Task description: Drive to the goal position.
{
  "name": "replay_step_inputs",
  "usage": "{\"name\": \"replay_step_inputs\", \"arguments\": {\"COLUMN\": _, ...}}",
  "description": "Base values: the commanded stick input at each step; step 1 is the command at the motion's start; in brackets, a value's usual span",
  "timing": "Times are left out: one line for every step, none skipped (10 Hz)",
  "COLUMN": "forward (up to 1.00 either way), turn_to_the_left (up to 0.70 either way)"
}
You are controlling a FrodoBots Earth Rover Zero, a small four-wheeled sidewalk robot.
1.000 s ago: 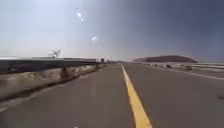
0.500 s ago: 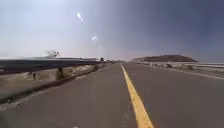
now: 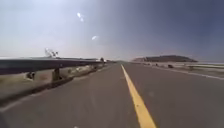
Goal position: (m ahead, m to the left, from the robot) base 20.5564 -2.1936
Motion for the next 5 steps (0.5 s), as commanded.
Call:
{"name": "replay_step_inputs", "arguments": {"forward": 0.50, "turn_to_the_left": 0.00}}
{"name": "replay_step_inputs", "arguments": {"forward": 0.50, "turn_to_the_left": 0.00}}
{"name": "replay_step_inputs", "arguments": {"forward": 0.50, "turn_to_the_left": 0.00}}
{"name": "replay_step_inputs", "arguments": {"forward": 0.50, "turn_to_the_left": 0.00}}
{"name": "replay_step_inputs", "arguments": {"forward": 0.50, "turn_to_the_left": 0.00}}
